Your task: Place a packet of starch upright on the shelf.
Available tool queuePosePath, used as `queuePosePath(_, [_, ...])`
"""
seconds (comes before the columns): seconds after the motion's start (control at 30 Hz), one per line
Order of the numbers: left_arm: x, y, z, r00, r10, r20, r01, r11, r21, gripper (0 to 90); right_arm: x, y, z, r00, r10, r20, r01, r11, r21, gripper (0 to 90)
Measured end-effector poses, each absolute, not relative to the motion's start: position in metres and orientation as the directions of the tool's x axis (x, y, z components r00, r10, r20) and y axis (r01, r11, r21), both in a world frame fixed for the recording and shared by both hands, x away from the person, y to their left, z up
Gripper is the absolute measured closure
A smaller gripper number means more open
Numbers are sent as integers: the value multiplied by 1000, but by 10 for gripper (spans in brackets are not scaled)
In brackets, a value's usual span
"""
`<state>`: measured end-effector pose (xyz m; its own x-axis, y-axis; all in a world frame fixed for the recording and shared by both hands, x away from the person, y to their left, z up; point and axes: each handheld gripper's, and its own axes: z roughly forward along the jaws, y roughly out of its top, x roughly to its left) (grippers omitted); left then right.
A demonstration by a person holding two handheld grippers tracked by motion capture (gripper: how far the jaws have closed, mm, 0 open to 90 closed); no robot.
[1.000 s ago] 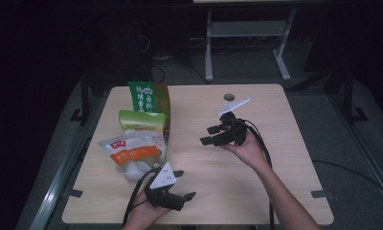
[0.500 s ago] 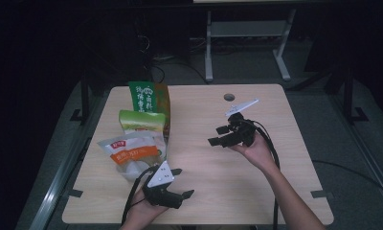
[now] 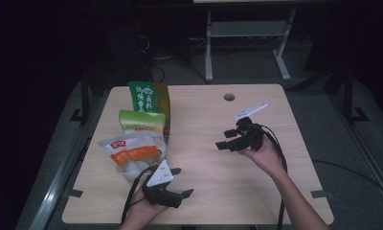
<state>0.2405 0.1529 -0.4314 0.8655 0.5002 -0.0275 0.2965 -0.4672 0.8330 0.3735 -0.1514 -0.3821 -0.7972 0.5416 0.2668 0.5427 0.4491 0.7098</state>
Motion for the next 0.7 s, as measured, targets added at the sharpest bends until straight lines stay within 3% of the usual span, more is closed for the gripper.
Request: queuePosePath(0.7, [241,153,-431,865,502,-25,295,-467,834,211,349,-186,-388,-782,568,255,547,430,718,315])
